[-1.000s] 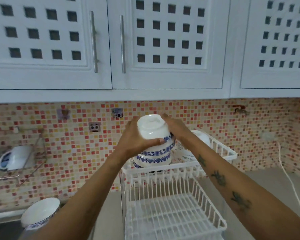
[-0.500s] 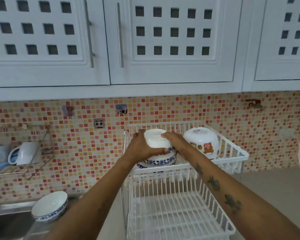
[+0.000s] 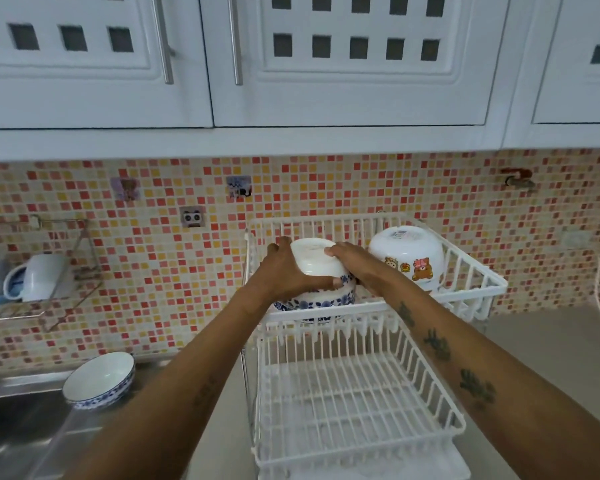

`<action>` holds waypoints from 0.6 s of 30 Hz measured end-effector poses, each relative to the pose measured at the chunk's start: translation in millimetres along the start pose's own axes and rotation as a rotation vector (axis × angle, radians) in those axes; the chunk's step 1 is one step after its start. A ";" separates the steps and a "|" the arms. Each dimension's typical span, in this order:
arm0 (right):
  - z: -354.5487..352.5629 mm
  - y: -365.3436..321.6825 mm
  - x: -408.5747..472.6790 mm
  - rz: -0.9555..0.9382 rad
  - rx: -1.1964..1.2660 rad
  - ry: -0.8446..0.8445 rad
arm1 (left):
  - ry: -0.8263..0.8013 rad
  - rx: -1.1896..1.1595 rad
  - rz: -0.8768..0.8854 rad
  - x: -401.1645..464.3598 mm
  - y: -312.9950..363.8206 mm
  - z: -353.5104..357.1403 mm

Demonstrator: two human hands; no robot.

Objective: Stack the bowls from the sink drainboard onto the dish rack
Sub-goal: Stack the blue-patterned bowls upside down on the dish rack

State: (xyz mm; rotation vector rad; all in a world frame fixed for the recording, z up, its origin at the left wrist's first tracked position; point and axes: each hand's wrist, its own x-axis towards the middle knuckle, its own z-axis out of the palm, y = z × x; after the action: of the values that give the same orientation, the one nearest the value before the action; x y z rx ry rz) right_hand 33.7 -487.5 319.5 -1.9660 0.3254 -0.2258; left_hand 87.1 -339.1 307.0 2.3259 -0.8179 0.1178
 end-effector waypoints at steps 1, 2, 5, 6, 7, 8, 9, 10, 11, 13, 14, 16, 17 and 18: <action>0.5 0.0 0.1 -0.002 -0.018 0.004 | -0.006 -0.009 -0.013 0.7 -1.3 0.4; 1.4 0.1 1.0 -0.004 -0.031 0.008 | -0.009 -0.019 -0.020 0.5 -2.3 0.0; 2.4 2.6 2.7 -0.029 -0.097 0.035 | -0.018 -0.060 -0.009 -1.4 -4.2 -3.9; 2.1 3.9 2.9 -0.056 -0.119 0.067 | -0.027 -0.080 0.007 -4.8 -2.9 -7.4; 2.9 4.2 1.8 -0.111 -0.134 0.103 | -0.027 -0.101 0.034 -8.6 -2.2 -11.4; 4.2 3.0 -0.6 -0.196 -0.145 0.141 | -0.015 -0.116 0.075 -13.4 -1.9 -16.2; 6.7 -0.3 -4.1 -0.300 -0.166 0.184 | 0.006 -0.127 0.120 -17.8 -2.9 -21.1; 11.5 -5.8 -8.7 -0.414 -0.192 0.233 | 0.030 -0.149 0.158 -23.4 -4.4 -27.4; 18.3 -13.1 -13.3 -0.515 -0.208 0.272 | 0.051 -0.183 0.179 -28.0 -9.2 -33.9; 39.7 -33.0 -19.7 -0.636 -0.197 0.290 | 0.105 -0.265 0.188 -37.8 -23.7 -50.2; 53.5 -43.2 -20.2 -0.672 -0.187 0.273 | 0.138 -0.299 0.177 -42.8 -33.9 -59.6; 86.4 -65.9 -19.4 -0.724 -0.169 0.225 | 0.188 -0.339 0.125 -50.8 -60.7 -80.5; 105.9 -77.4 -18.5 -0.733 -0.153 0.193 | 0.200 -0.353 0.084 -54.3 -77.4 -91.1; 126.7 -88.0 -16.8 -0.735 -0.131 0.157 | 0.204 -0.363 0.037 -58.4 -95.0 -101.6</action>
State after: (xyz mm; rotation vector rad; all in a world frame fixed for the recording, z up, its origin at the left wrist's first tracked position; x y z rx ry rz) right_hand 67.2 -338.9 348.9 -2.1308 -0.3093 -0.8483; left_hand 108.9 -190.1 316.2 1.9235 -0.7139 0.2018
